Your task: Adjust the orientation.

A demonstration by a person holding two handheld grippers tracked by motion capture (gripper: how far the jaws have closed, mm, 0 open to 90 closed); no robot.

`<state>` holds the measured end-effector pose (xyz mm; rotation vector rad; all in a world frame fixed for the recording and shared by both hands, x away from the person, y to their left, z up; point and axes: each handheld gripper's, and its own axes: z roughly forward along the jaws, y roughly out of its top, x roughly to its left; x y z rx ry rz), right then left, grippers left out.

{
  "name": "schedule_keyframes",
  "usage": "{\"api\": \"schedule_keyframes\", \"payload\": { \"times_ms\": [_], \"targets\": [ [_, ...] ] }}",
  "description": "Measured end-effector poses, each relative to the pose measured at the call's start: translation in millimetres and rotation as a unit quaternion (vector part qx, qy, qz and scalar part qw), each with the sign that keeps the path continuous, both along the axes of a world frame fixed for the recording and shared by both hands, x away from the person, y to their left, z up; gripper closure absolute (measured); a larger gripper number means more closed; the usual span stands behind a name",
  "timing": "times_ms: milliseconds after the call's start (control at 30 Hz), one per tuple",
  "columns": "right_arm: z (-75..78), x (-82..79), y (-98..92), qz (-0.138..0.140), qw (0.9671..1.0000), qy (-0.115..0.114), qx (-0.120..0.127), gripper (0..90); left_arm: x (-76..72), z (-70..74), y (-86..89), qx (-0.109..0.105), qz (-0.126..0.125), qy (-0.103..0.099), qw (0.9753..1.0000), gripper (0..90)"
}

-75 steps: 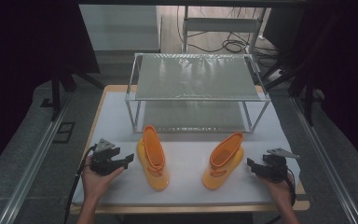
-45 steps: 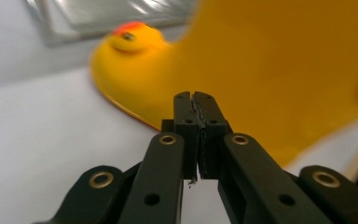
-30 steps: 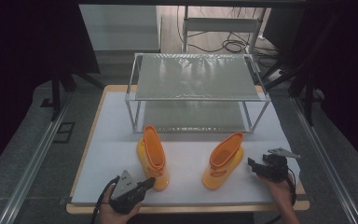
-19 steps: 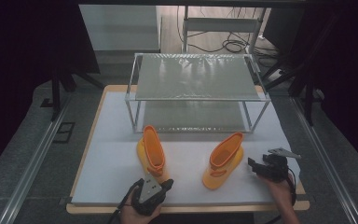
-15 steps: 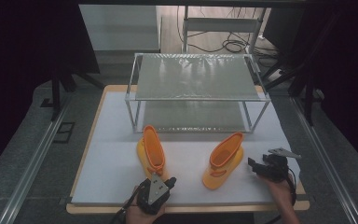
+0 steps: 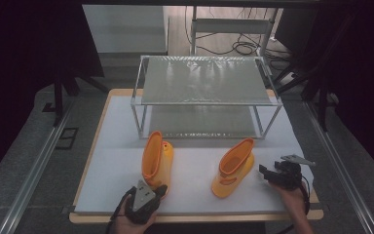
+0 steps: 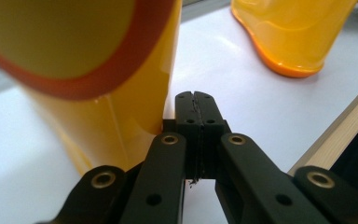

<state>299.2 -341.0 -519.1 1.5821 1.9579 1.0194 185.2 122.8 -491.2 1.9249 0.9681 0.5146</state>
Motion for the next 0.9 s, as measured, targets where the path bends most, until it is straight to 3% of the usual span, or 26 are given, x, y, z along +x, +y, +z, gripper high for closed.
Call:
{"api": "schedule_keyframes", "payload": {
  "times_ms": [233,500,700,833,900],
  "targets": [
    [0.0,0.0,0.1,0.000,1.0000,0.000,-0.001,29.6,4.1,0.1,34.5,-0.013,0.030,0.006,0.9995,90.0],
    [0.0,0.1,-0.1,0.000,1.0000,0.000,0.000,29.7,9.3,-0.4,55.3,-0.028,0.053,0.016,0.9981,90.0],
    [0.0,0.1,-0.2,0.000,1.0000,0.000,0.000,29.8,5.4,-1.1,44.1,-0.037,0.016,0.026,0.9989,77.7],
    [-0.1,0.1,-0.4,0.000,1.0000,0.000,0.000,29.8,4.7,8.7,27.1,-0.067,-0.041,0.046,0.9959,72.9],
    [-0.1,0.0,-0.4,0.000,1.0000,0.000,0.000,29.8,4.6,13.5,14.7,-0.056,-0.057,0.041,0.9960,68.3]
  ]
}}
